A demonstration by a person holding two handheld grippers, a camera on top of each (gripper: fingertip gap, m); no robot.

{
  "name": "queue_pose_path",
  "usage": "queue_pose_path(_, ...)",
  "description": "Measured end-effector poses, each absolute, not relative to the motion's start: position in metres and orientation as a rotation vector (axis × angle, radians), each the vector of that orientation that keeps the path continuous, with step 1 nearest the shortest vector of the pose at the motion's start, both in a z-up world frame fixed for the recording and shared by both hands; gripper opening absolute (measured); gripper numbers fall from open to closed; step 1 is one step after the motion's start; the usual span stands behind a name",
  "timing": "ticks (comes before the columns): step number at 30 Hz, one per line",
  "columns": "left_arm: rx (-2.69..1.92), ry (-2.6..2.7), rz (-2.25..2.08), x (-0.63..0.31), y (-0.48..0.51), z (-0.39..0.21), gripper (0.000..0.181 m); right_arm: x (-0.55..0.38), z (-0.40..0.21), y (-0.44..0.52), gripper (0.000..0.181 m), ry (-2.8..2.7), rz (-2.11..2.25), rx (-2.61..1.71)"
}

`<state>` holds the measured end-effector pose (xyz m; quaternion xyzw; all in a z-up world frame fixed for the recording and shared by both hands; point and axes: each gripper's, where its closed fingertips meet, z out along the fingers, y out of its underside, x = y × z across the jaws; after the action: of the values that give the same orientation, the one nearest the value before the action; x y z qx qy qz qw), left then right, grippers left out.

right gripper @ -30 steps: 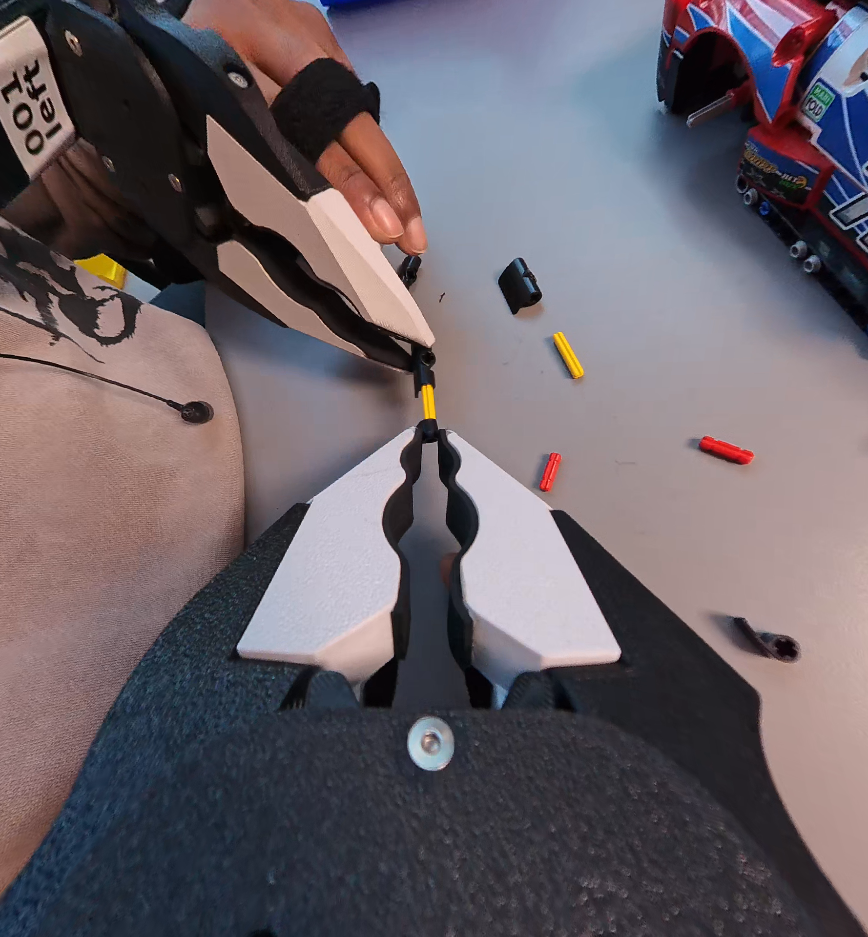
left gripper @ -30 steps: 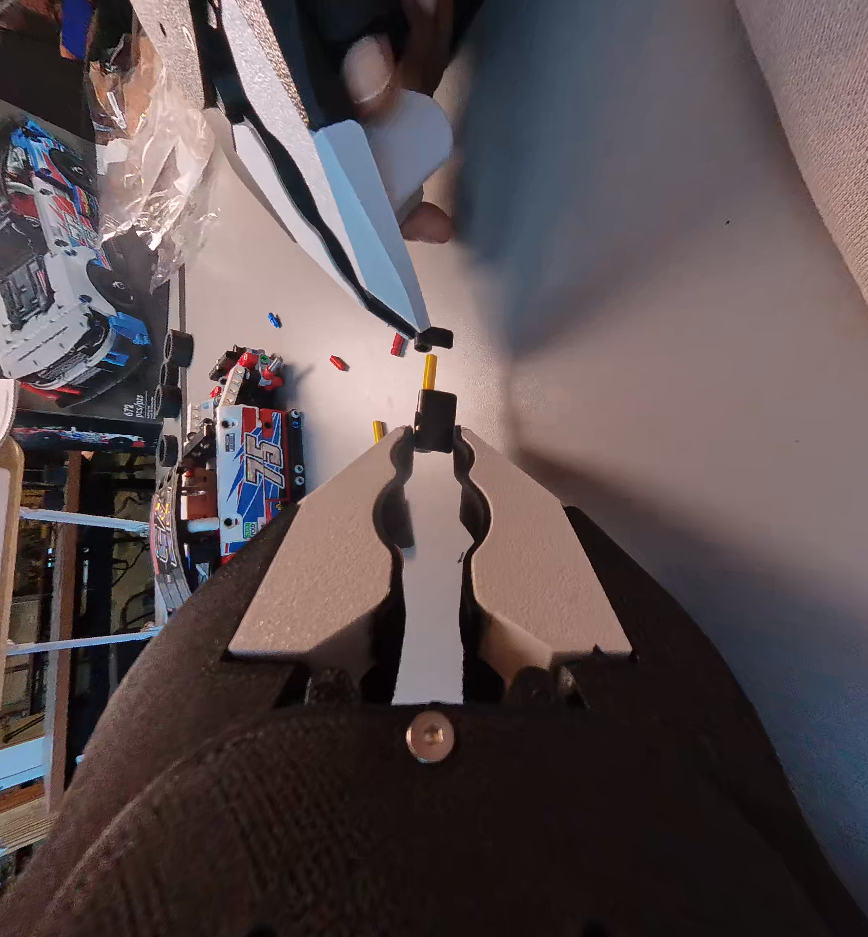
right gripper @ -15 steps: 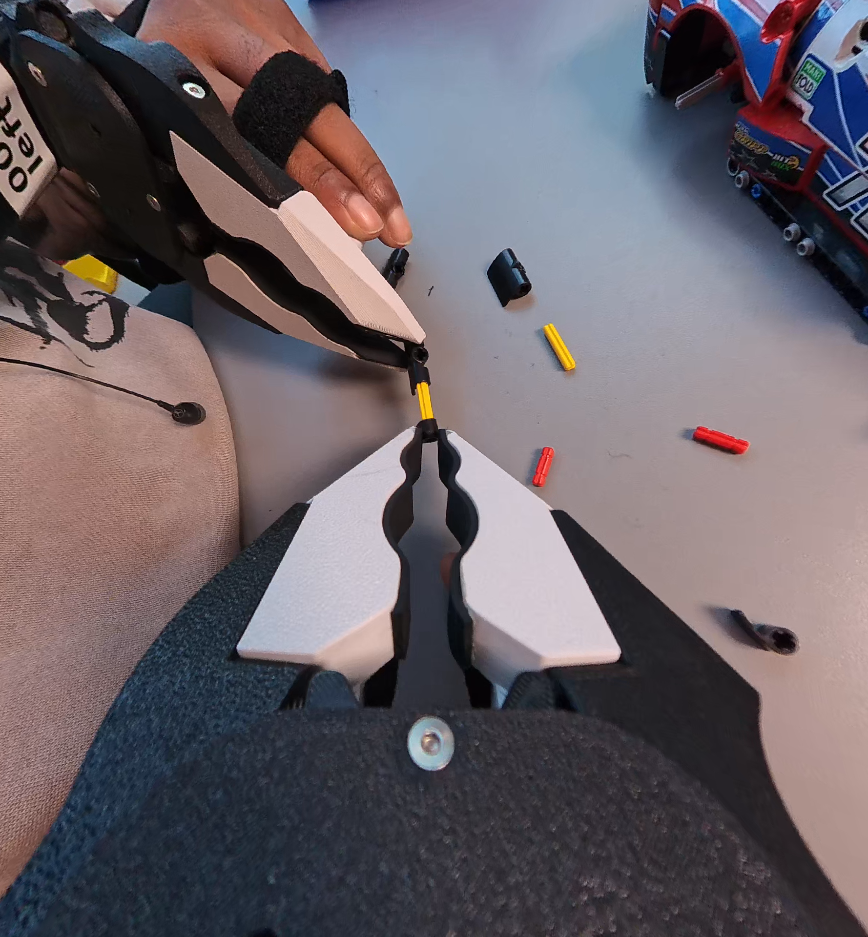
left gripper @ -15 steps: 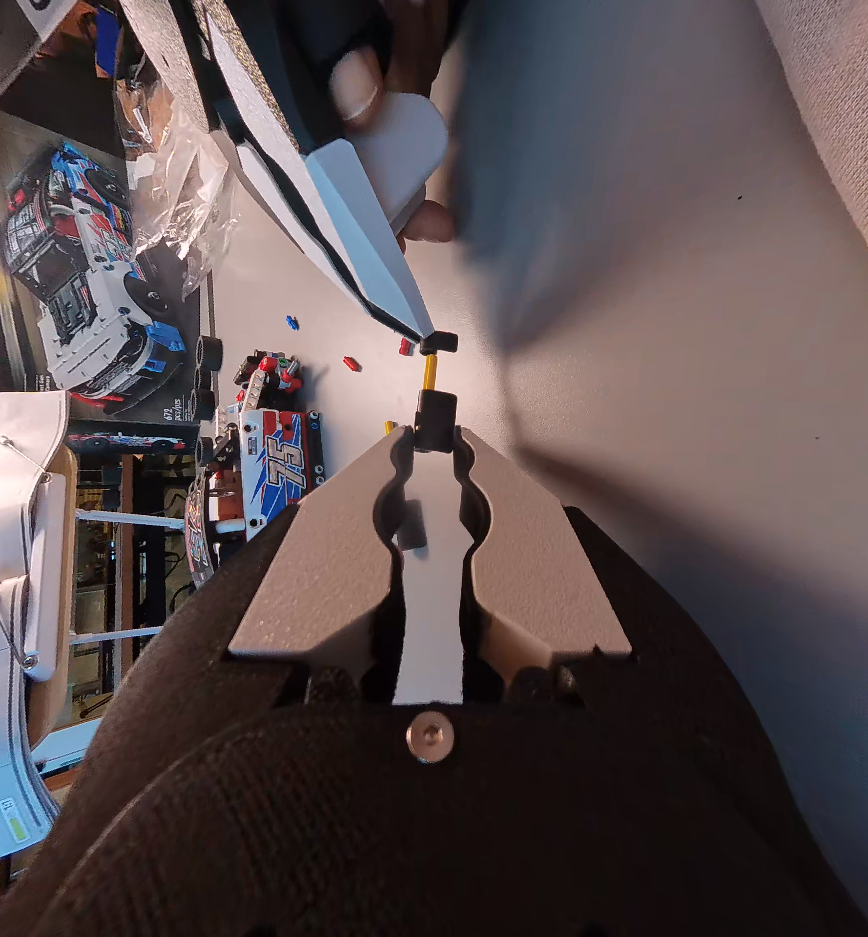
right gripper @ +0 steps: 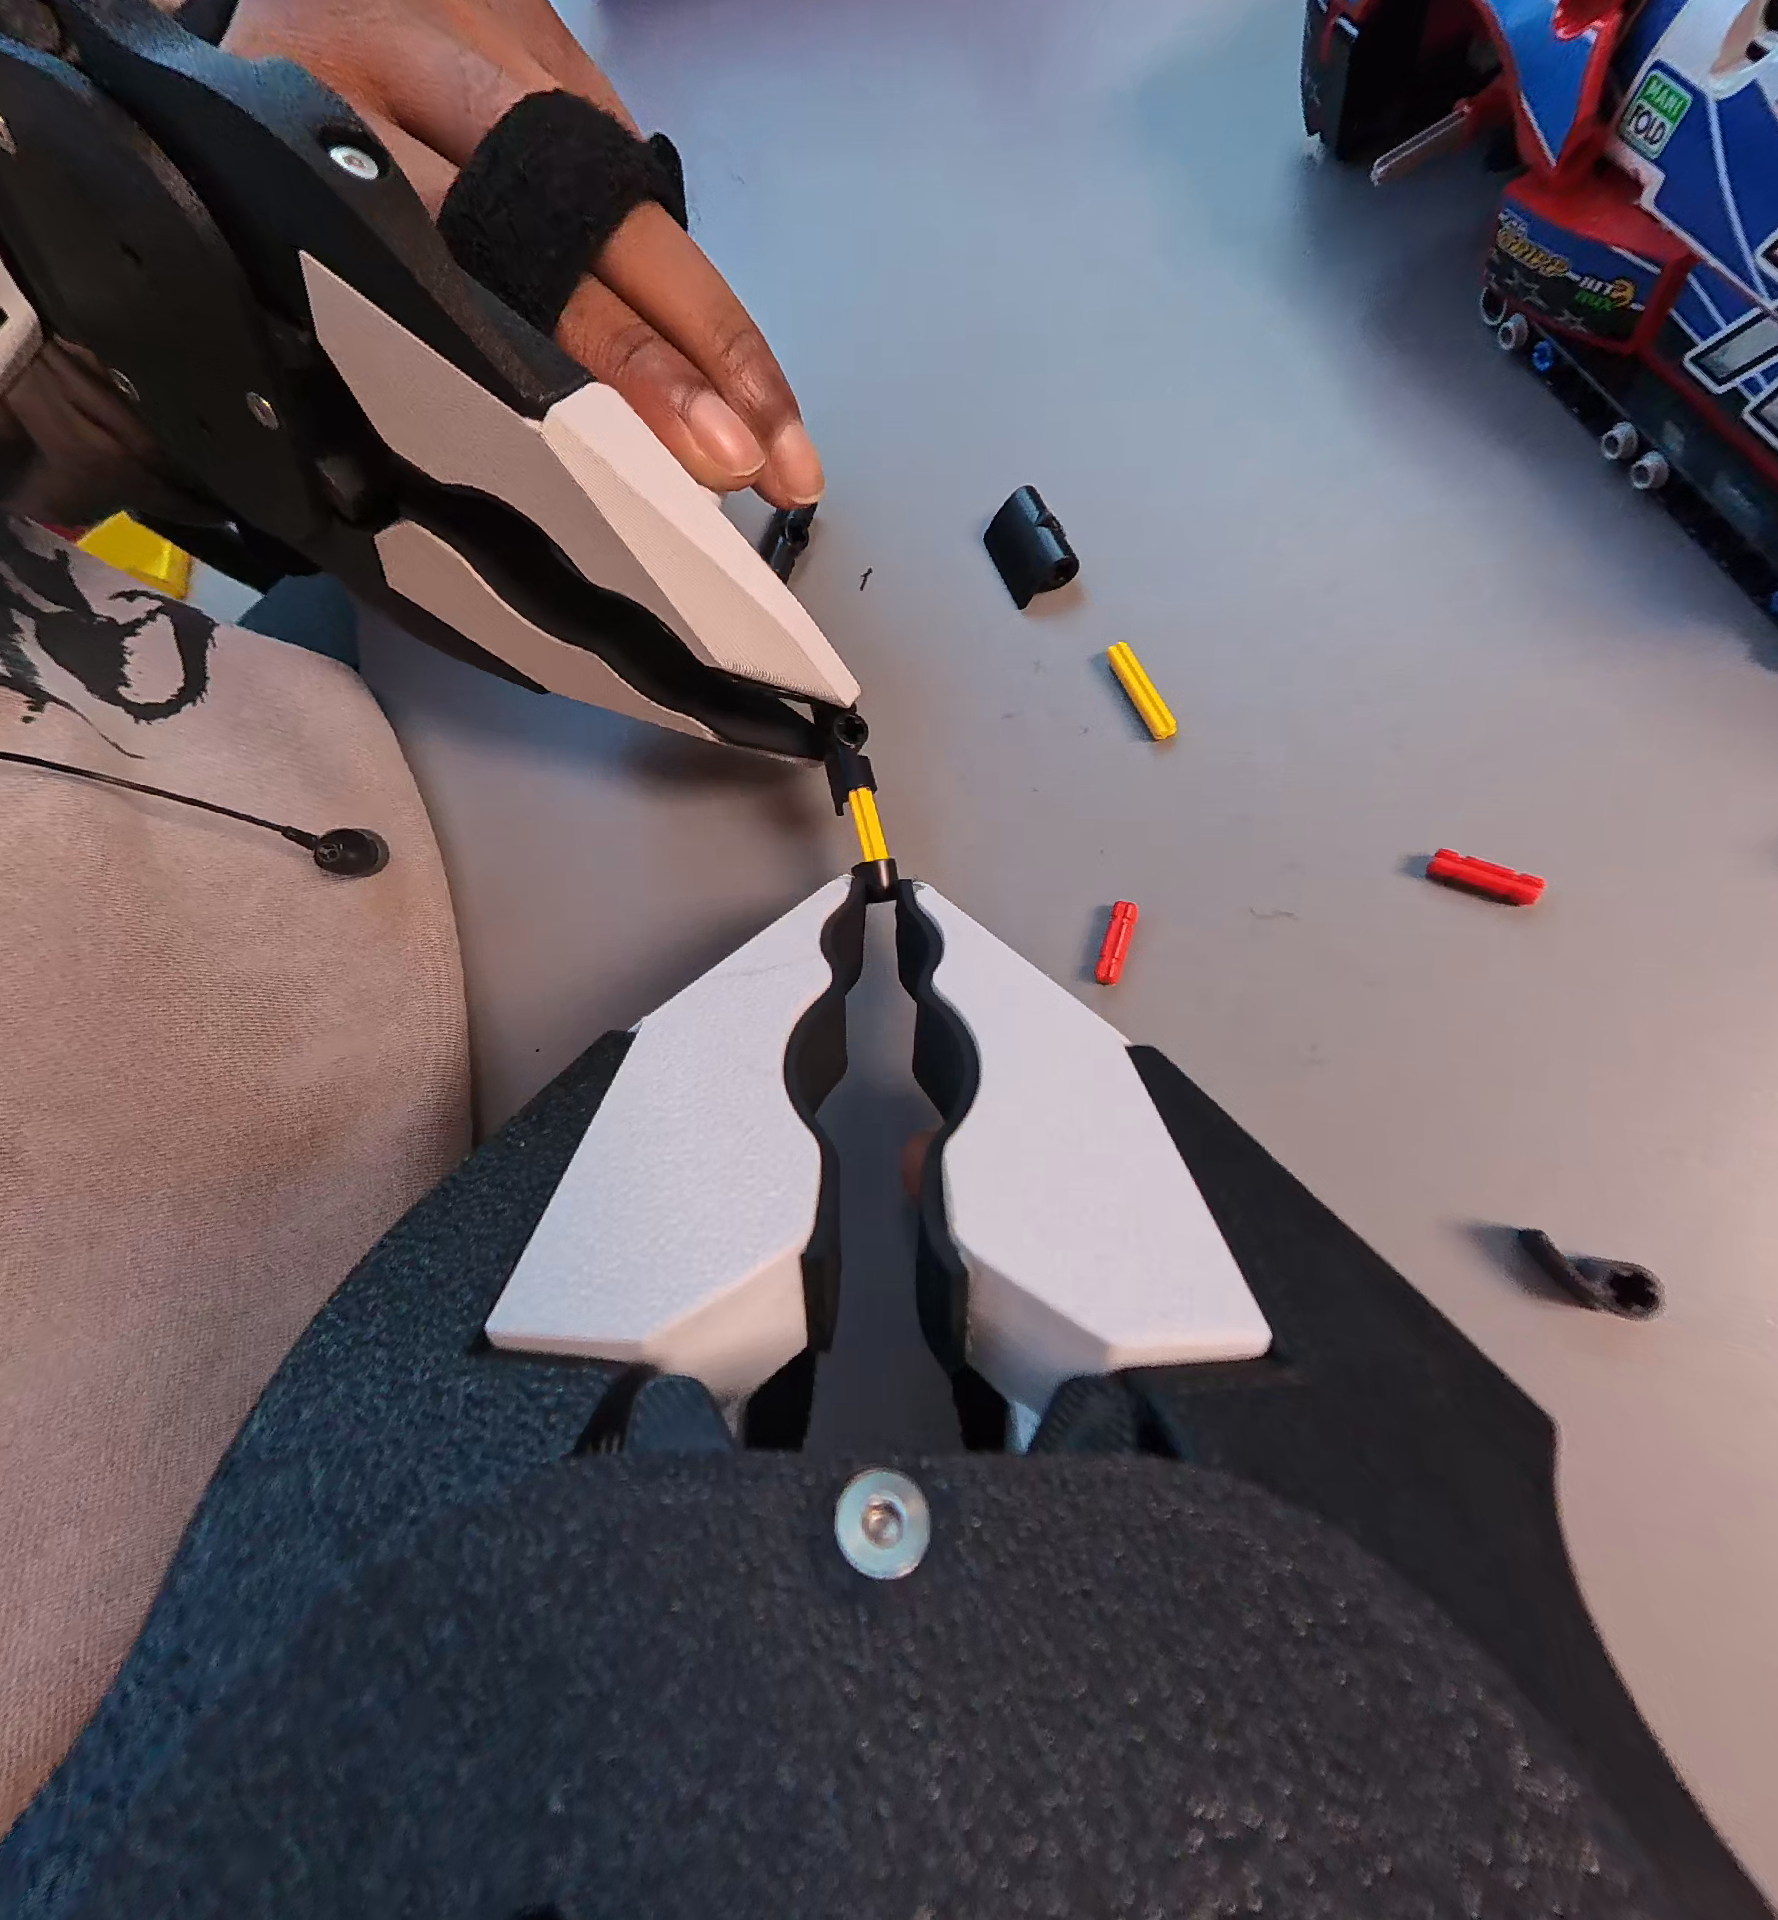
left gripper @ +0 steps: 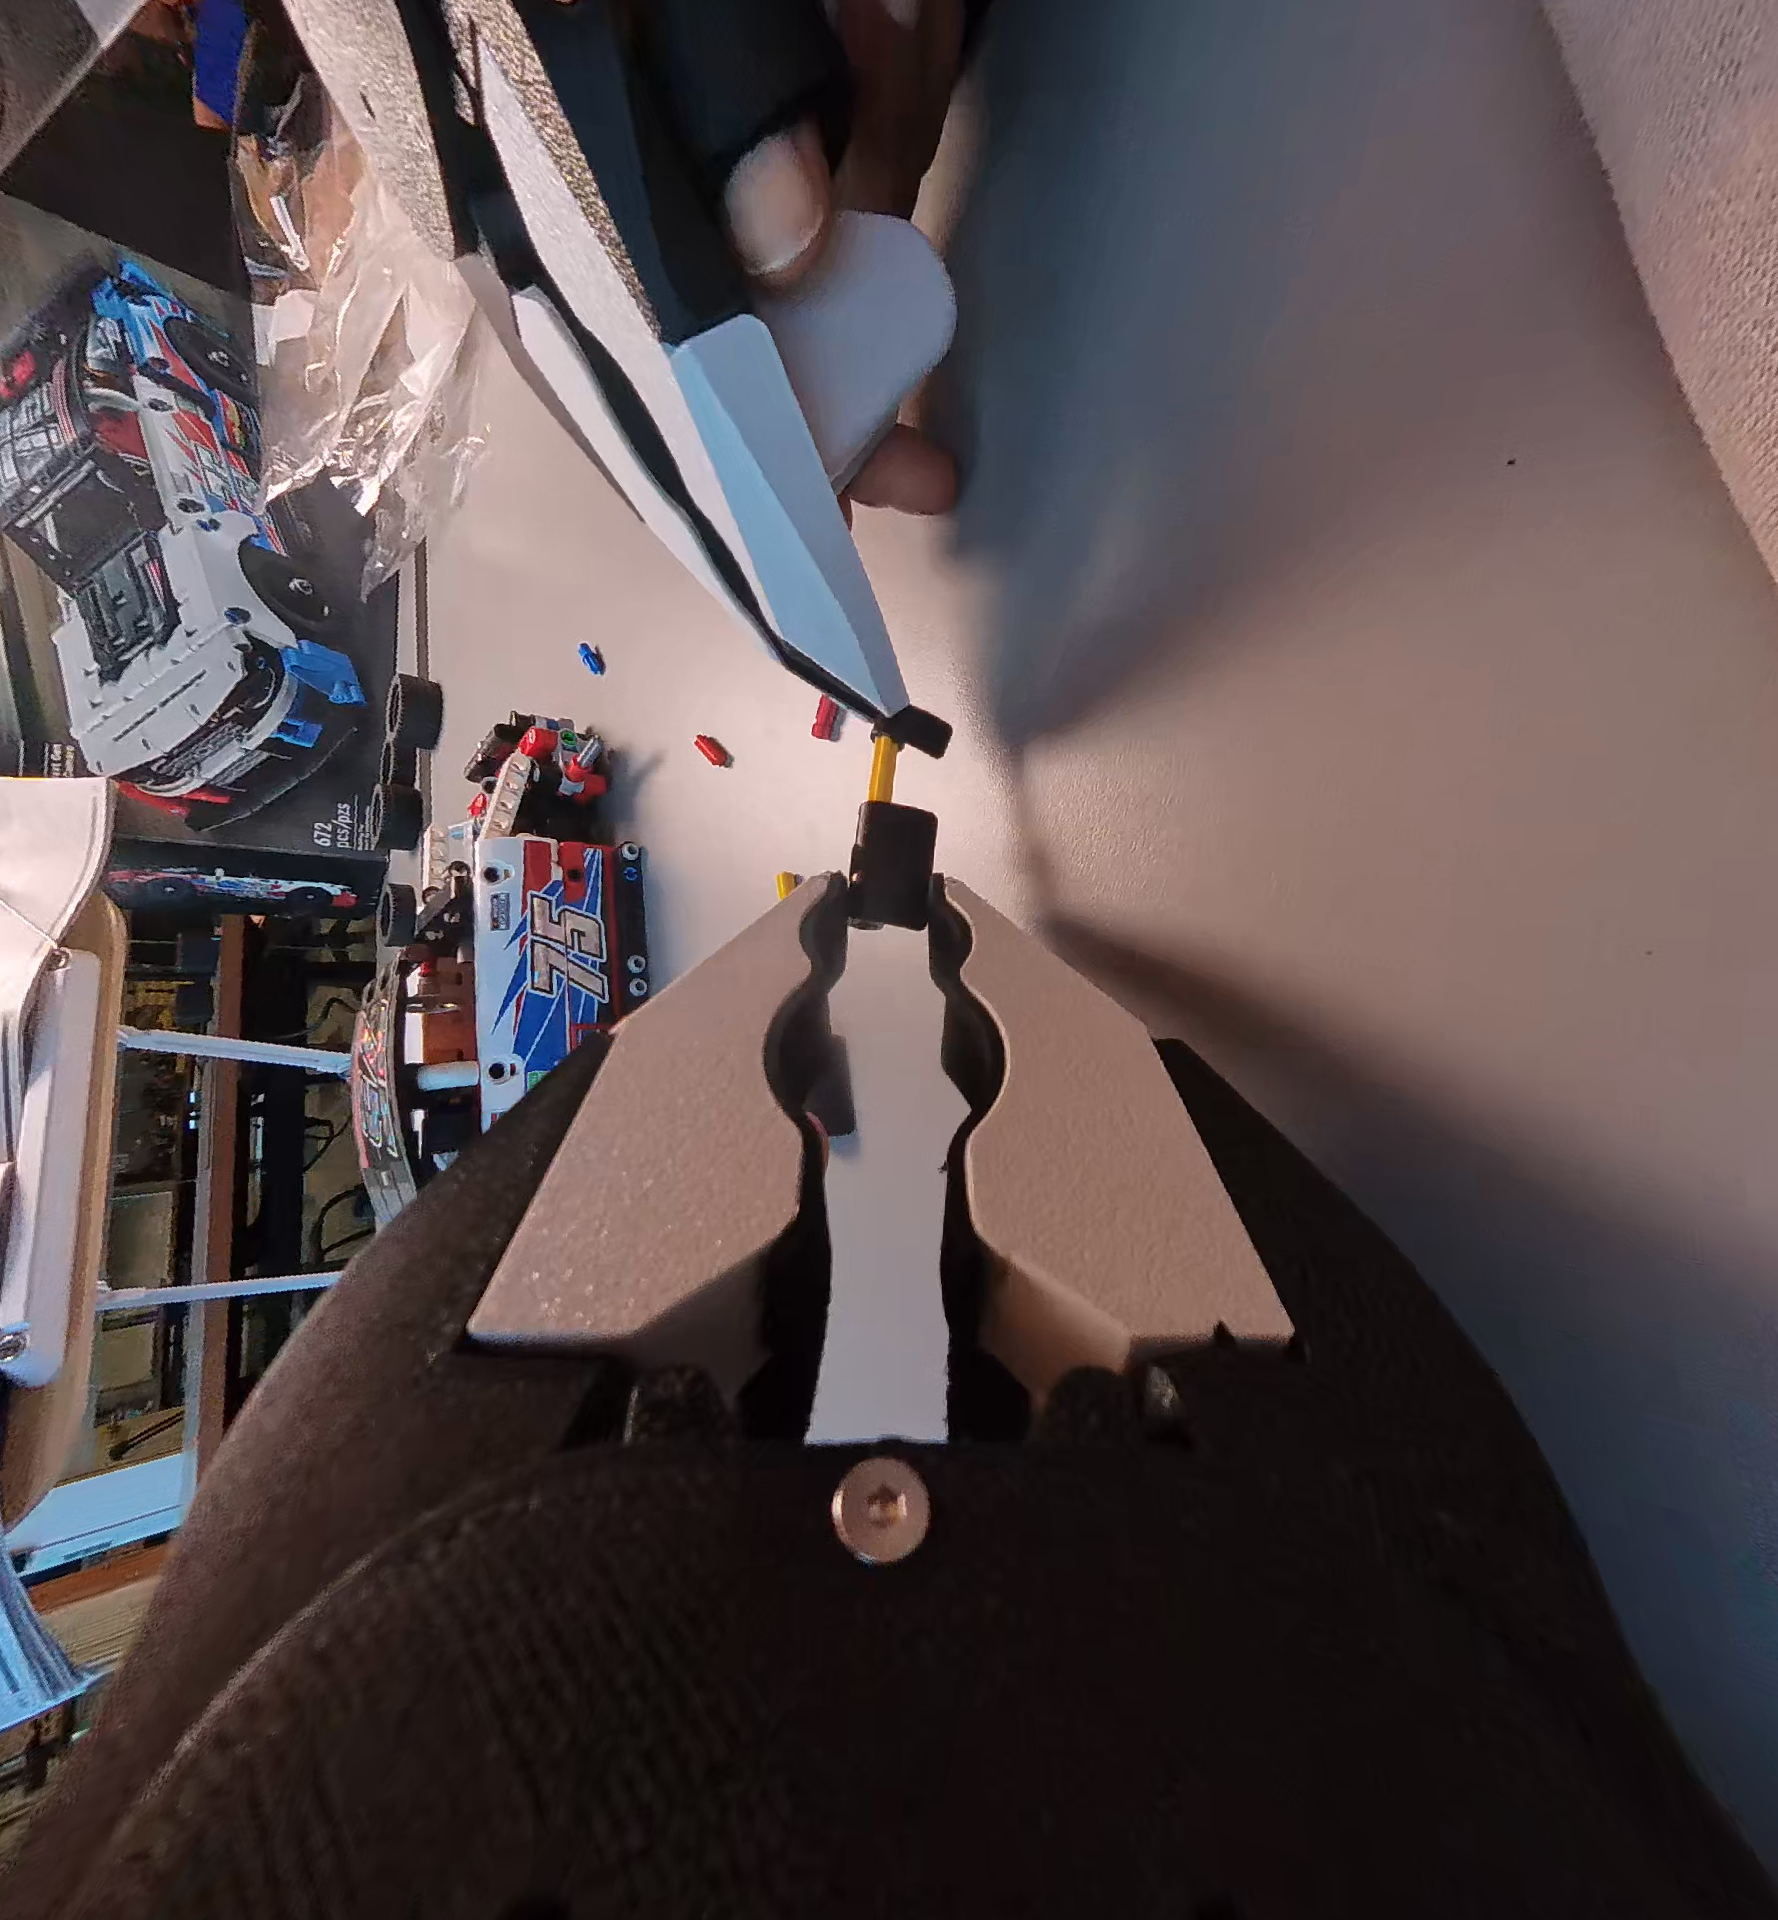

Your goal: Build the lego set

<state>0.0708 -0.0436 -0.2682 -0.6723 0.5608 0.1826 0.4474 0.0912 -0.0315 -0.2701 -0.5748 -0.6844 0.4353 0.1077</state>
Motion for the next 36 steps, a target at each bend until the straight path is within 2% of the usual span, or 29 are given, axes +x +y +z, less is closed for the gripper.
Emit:
queue_pose_path(1, -1.672, 1.374, 0.438, 0.071, -0.044, -0.268, 0.013, 0.091, -0.270, -0.031, 0.003, -2.003, 1.282, -1.696)
queue_pose_path(19, -1.622, 1.495, 0.422, 0.082, -0.055, -0.273, 0.013, 0.098, -0.278, -0.040, 0.003, -2.126, 1.113, -1.653)
queue_pose_path(31, -1.571, 1.622, 0.241, 0.094, -0.062, -0.263, 0.012, 0.097, -0.280, -0.043, 0.001, -2.364, 0.744, -1.265)
queue_pose_path(32, -1.562, 1.638, 0.238, 0.097, -0.062, -0.263, 0.000, 0.096, -0.279, -0.045, 0.000, -2.373, 0.741, -1.218)
queue_pose_path(34, -1.570, 1.704, 0.251, 0.101, -0.062, -0.277, 0.000, 0.096, -0.276, -0.075, 0.000, -2.432, 0.856, -1.124)
queue_pose_path(36, -1.591, 1.691, 0.235, 0.099, -0.060, -0.280, 0.000, 0.093, -0.286, -0.064, 0.000, -2.429, 0.658, -1.051)
